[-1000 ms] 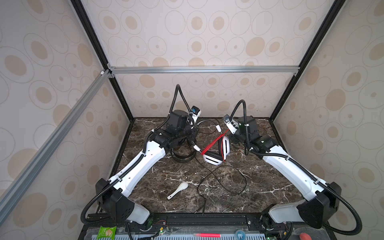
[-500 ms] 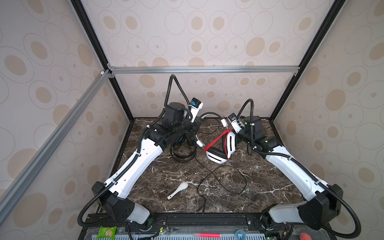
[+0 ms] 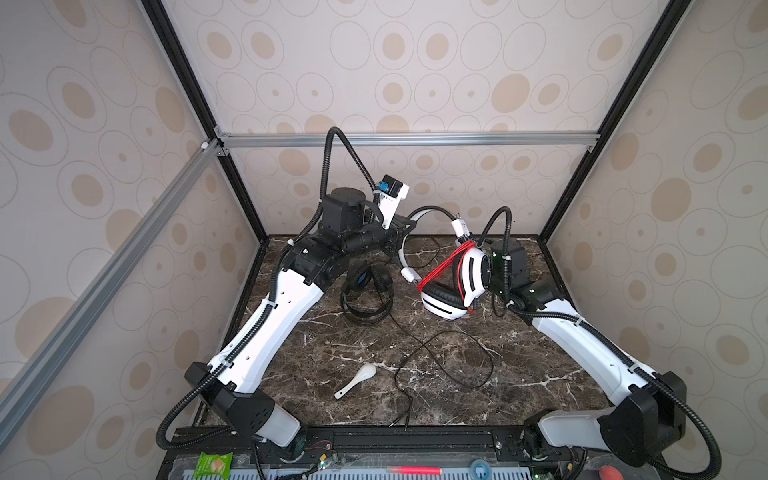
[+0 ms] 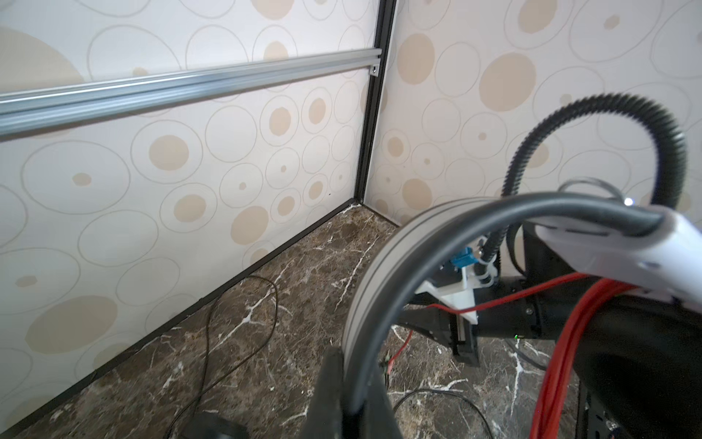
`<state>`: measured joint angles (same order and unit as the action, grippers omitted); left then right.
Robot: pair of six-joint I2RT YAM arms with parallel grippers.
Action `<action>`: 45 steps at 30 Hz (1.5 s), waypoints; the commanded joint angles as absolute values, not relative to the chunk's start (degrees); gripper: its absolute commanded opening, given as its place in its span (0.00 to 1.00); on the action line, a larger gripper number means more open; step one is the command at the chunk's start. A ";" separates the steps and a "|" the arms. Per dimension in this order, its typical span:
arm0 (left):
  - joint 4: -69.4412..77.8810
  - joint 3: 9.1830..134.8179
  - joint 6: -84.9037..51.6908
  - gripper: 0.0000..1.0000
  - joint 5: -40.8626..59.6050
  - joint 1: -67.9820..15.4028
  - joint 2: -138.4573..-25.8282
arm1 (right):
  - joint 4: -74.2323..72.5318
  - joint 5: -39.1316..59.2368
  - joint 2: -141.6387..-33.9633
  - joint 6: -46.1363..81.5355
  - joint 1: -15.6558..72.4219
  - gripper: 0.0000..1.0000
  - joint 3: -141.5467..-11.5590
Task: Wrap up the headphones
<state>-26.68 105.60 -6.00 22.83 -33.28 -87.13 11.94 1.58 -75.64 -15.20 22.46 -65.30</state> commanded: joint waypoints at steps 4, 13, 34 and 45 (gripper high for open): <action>-21.63 111.34 -10.83 0.00 26.63 -33.29 -87.41 | 5.05 6.58 -73.04 -9.62 19.86 0.27 -62.48; -15.81 115.74 -16.57 0.00 30.97 -33.16 -89.10 | 1.53 9.88 -74.57 -5.43 18.64 0.28 -61.70; -4.85 121.17 -26.00 0.00 28.58 -32.59 -92.19 | -5.49 16.47 -79.12 1.42 17.45 0.31 -58.10; -4.53 121.72 -27.62 0.00 25.32 -32.41 -92.81 | -7.91 19.16 -79.37 3.01 16.96 0.37 -54.82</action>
<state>-10.26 118.04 -23.73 27.05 -32.77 -94.08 -5.91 17.96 -79.33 2.35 17.26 -55.88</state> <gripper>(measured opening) 0.069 0.377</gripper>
